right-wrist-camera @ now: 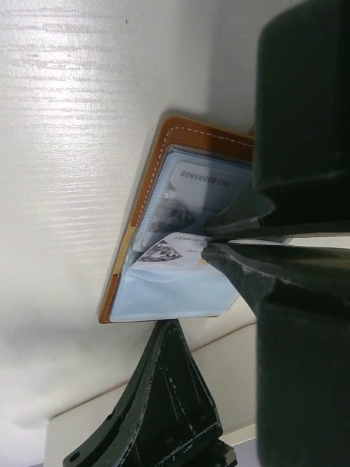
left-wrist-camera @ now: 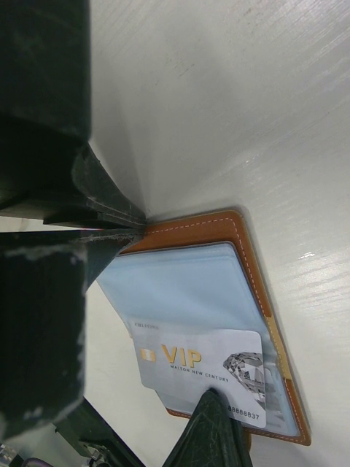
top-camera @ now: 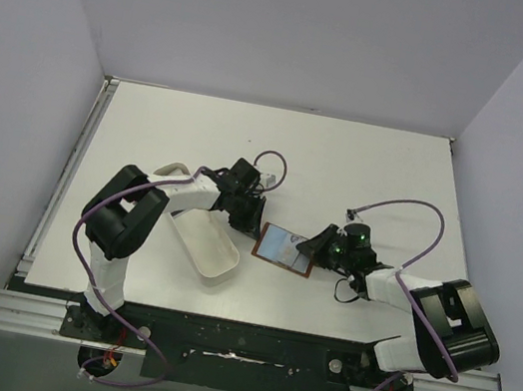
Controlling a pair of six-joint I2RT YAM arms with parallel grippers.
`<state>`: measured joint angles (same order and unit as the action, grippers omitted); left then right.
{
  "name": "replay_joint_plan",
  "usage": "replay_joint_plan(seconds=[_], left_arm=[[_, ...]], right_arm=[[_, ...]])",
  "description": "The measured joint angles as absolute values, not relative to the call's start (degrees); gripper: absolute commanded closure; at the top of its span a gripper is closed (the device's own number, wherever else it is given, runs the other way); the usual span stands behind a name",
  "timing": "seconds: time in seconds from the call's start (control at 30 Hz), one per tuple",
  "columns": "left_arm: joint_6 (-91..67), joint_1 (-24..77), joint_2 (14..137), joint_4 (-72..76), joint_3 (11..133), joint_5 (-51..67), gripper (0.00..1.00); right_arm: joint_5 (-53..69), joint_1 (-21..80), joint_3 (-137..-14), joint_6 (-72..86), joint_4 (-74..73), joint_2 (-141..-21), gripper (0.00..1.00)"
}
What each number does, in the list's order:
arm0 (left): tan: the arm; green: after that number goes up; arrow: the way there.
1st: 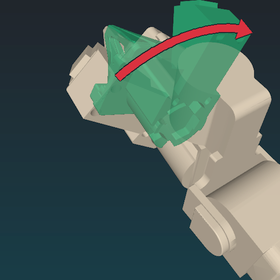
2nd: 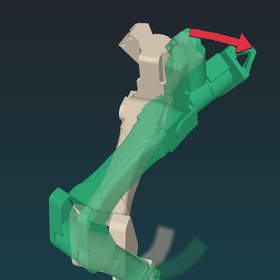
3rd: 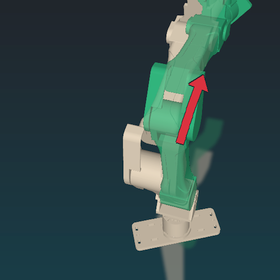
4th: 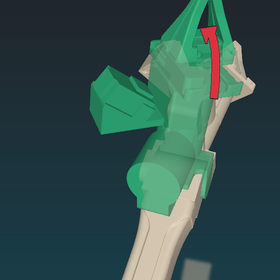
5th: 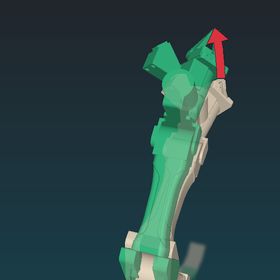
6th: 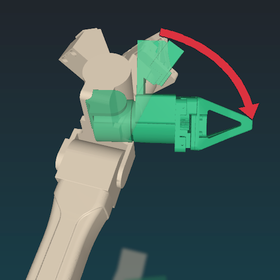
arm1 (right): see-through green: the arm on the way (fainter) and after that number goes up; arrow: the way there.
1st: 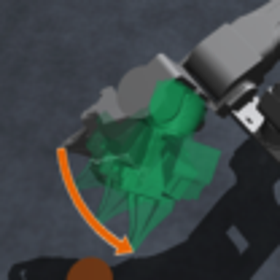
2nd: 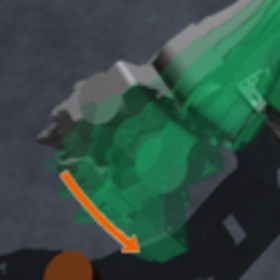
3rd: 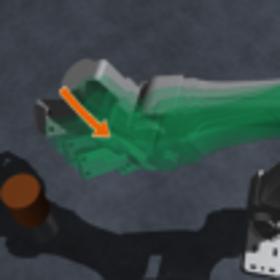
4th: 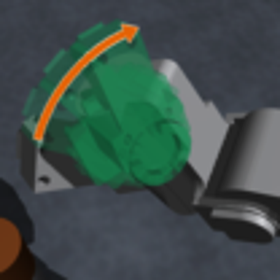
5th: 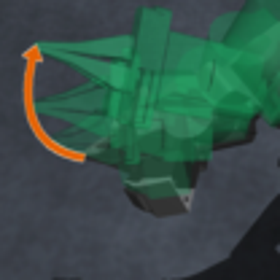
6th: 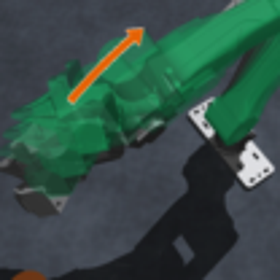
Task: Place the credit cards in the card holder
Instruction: Insert the credit card into the card holder.
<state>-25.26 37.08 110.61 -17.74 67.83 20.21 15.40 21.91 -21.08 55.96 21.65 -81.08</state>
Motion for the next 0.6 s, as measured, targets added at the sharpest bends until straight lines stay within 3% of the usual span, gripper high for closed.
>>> replay_joint_plan(seconds=[0.6], left_arm=[[-25.26,37.17,110.61,-17.72,67.83,20.23,0.97]], right_arm=[[11.90,23.83,-21.54,56.16,19.64,-80.38,1.00]])
